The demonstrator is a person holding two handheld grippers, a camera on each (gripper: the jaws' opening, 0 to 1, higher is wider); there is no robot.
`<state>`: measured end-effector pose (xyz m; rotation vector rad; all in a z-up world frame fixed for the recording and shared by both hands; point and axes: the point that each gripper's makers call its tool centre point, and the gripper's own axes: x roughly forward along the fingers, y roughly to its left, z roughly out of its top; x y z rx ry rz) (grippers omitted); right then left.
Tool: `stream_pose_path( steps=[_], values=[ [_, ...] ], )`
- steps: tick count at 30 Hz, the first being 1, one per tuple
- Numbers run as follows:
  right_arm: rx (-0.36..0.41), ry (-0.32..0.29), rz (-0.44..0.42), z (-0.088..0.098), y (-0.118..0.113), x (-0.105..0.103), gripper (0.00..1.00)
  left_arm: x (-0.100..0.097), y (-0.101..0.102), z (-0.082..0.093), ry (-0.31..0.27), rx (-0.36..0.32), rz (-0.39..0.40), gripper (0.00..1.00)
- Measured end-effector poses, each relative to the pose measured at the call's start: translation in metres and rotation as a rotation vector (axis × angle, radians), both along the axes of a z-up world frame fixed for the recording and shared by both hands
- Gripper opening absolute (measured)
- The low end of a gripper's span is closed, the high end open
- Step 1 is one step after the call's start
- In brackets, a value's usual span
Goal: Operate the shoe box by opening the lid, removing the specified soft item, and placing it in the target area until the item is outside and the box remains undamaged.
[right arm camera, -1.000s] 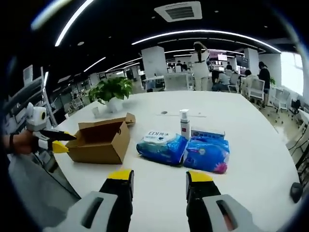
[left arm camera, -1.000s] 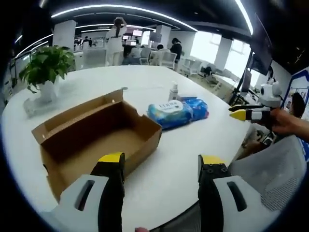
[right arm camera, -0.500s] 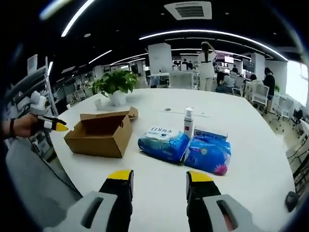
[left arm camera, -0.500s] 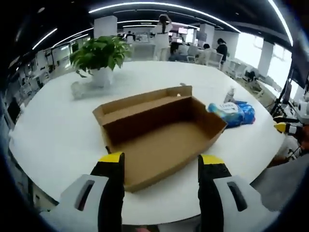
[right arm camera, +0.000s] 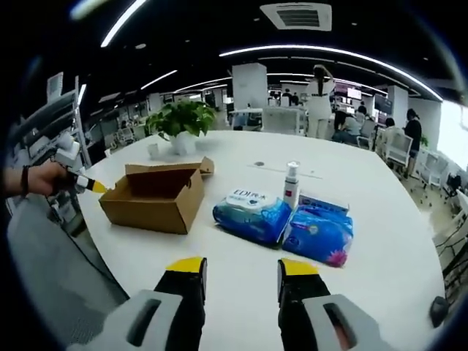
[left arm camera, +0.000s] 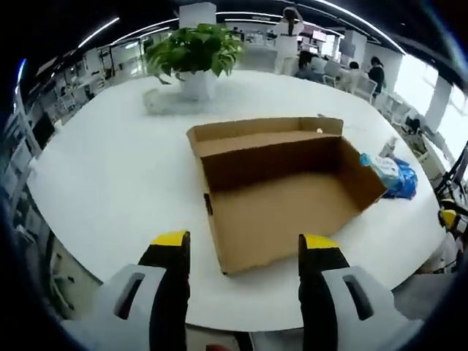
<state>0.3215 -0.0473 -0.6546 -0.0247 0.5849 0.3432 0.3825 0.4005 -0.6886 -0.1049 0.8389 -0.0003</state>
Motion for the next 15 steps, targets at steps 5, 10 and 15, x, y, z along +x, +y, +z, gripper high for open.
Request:
stream_pose_path(
  steps=[5, 10, 15],
  values=[
    [-0.004, 0.006, -0.018, -0.001, -0.005, 0.000, 0.34, 0.004, 0.007, -0.011, 0.023, -0.001, 0.036, 0.50],
    [0.008, -0.012, -0.030, 0.002, -0.007, 0.002, 0.33, 0.001, 0.016, -0.020, 0.048, -0.034, 0.121, 0.34],
    [0.007, -0.014, -0.024, 0.002, -0.006, 0.003, 0.34, 0.000, 0.018, -0.032, 0.063, -0.022, 0.091, 0.32]
  ],
)
